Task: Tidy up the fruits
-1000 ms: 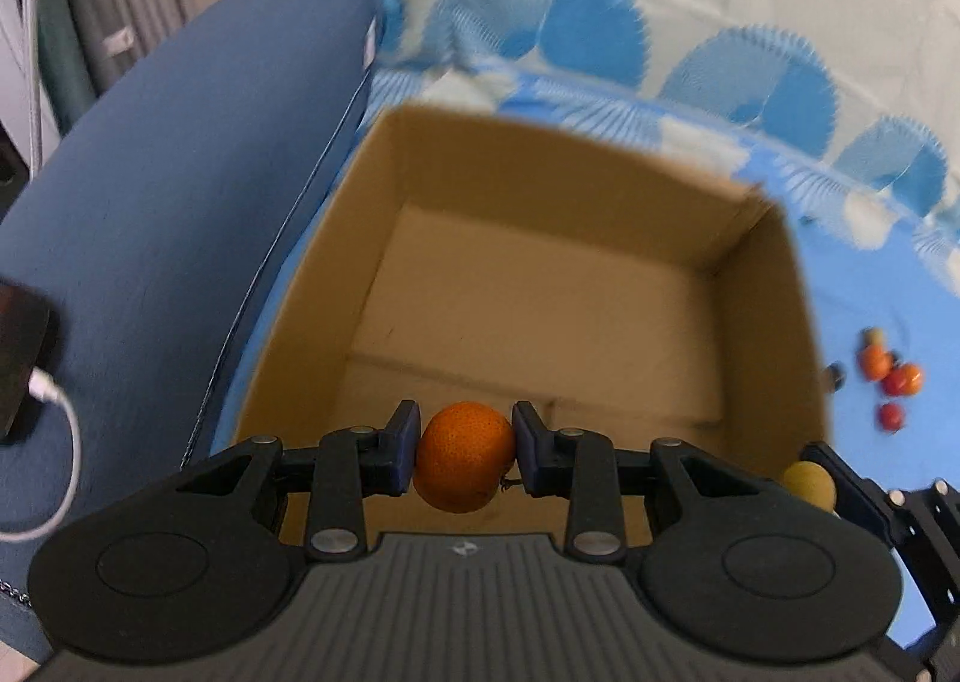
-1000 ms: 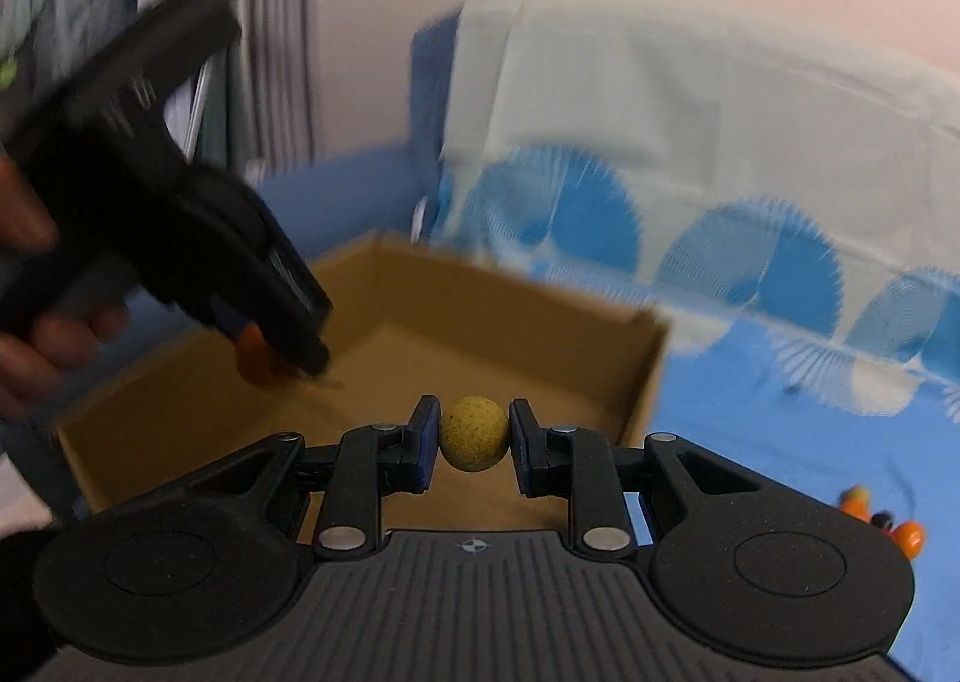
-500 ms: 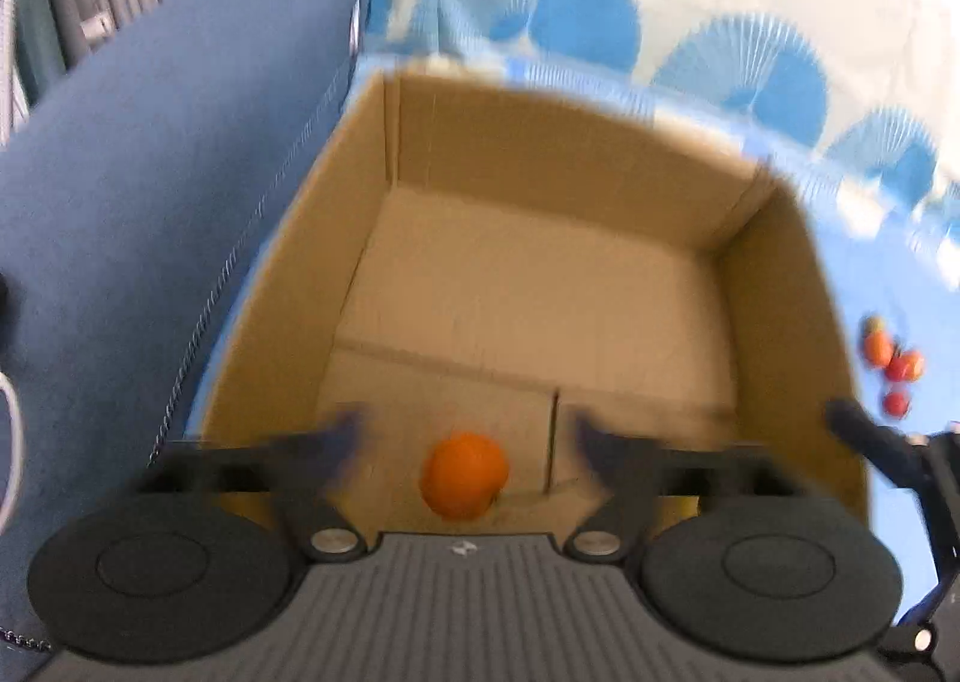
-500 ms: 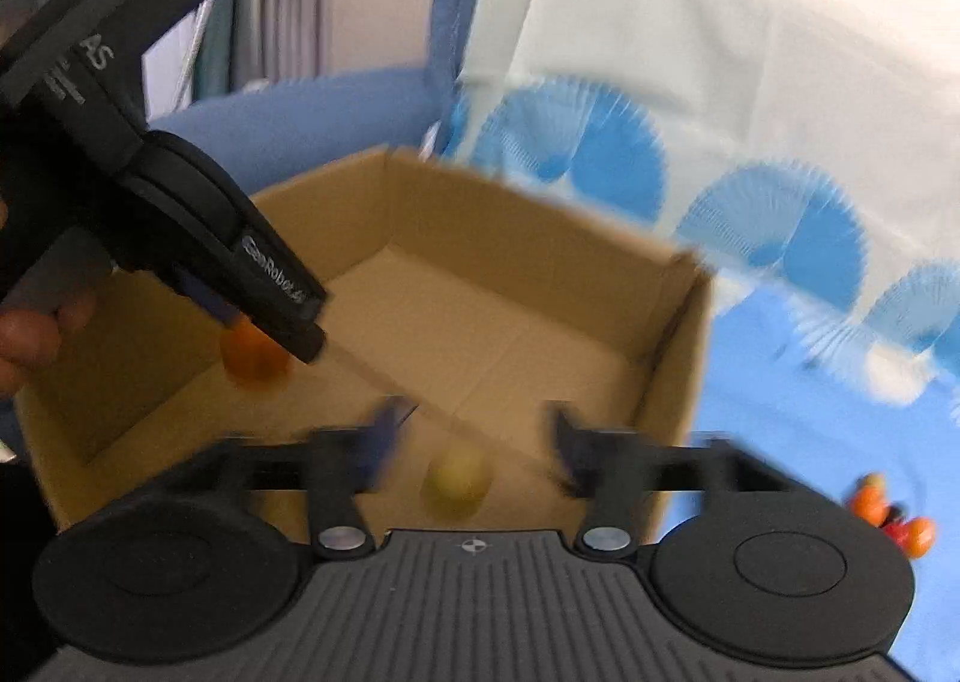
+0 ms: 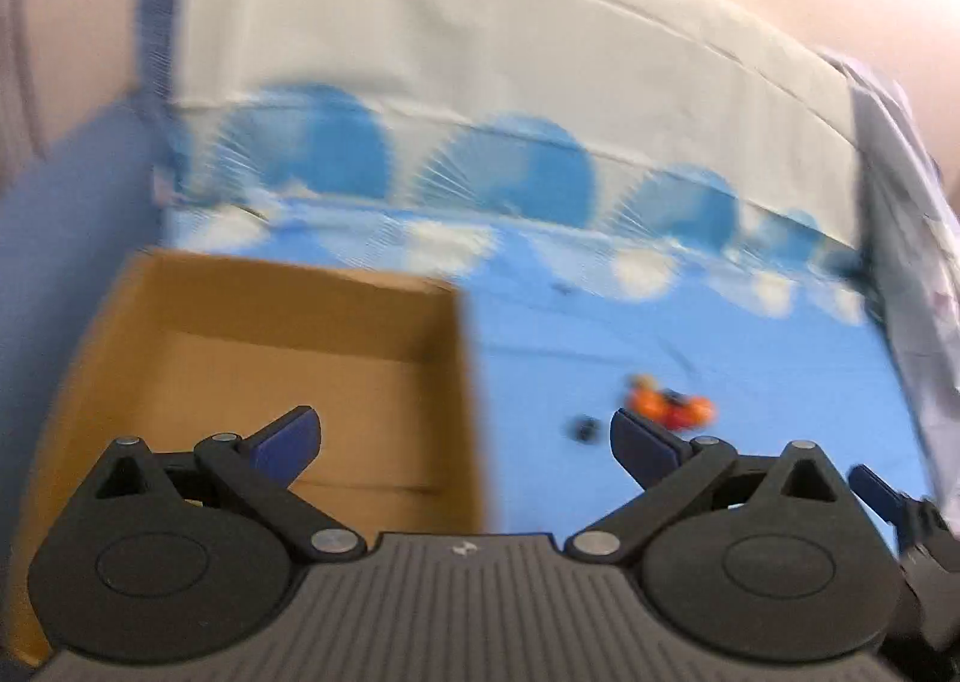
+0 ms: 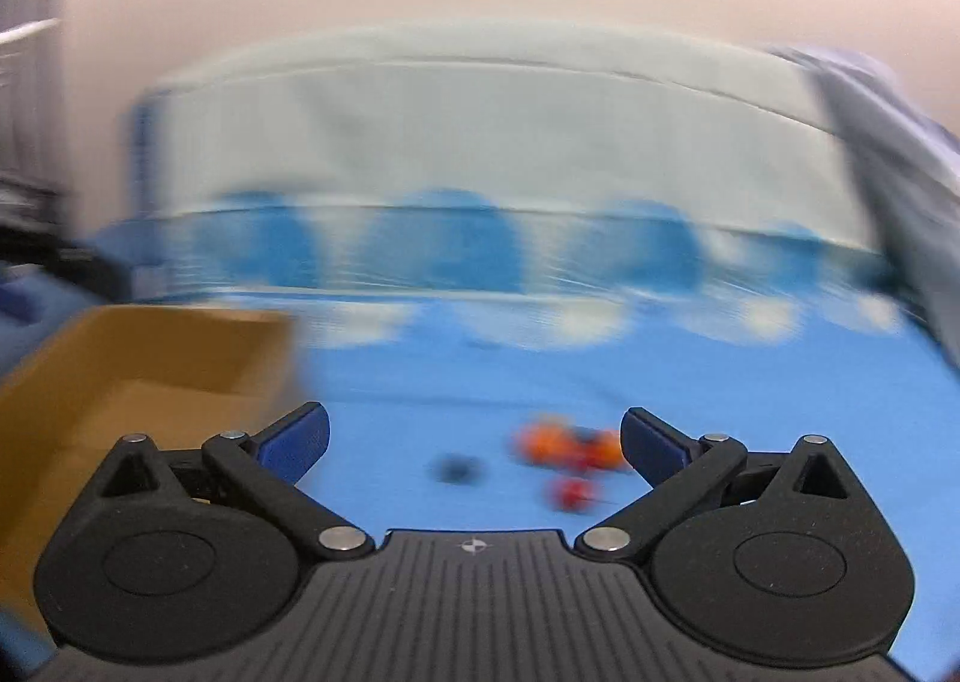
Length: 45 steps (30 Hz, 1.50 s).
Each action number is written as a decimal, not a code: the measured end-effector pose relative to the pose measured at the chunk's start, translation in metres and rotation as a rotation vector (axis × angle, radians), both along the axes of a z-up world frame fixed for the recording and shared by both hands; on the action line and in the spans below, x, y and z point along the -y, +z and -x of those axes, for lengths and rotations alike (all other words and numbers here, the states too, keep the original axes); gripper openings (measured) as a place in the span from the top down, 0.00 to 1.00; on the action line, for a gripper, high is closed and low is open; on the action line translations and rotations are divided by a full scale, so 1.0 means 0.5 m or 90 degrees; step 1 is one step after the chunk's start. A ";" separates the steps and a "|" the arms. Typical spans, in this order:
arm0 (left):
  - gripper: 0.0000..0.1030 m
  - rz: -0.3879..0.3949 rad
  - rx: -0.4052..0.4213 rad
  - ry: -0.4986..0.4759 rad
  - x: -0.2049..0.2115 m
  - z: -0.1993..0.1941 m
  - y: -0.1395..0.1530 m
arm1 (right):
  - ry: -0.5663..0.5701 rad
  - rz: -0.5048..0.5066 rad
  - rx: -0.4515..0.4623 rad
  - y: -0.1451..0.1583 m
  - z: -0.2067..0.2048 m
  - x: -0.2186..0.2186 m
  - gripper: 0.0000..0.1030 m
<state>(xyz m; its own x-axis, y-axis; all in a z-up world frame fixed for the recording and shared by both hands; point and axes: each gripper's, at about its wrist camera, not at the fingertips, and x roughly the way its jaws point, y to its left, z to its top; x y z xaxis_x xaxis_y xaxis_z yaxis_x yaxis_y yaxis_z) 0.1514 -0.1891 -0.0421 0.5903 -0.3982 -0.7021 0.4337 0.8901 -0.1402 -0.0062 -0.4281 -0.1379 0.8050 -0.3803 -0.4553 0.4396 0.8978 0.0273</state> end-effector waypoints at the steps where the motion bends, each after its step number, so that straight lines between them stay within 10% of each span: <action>1: 0.00 0.004 -0.016 -0.011 0.044 0.007 -0.015 | -0.028 0.002 -0.004 -0.013 -0.002 0.043 0.01; 8: 0.00 -0.027 -0.137 -0.099 0.331 0.016 -0.256 | -0.139 -0.039 -0.081 -0.200 -0.054 0.341 0.01; 16: 0.00 -0.159 -0.116 0.048 0.376 -0.050 -0.446 | -0.137 -0.116 -0.083 -0.315 -0.123 0.454 0.01; 29: 0.00 -0.071 0.115 0.026 0.415 -0.077 -0.505 | -0.133 -0.070 -0.089 -0.341 -0.203 0.467 0.00; 45: 0.00 -0.064 0.122 0.033 0.400 -0.064 -0.492 | -0.133 -0.071 -0.088 -0.339 -0.200 0.466 0.00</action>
<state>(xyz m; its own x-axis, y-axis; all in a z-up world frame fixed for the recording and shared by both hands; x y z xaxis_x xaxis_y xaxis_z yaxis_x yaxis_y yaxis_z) 0.1834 -0.3890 -0.2882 0.7348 -0.2976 -0.6096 0.3972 0.9172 0.0309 0.0941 -0.6611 -0.3076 0.6413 -0.4730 -0.6041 0.6217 0.7818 0.0480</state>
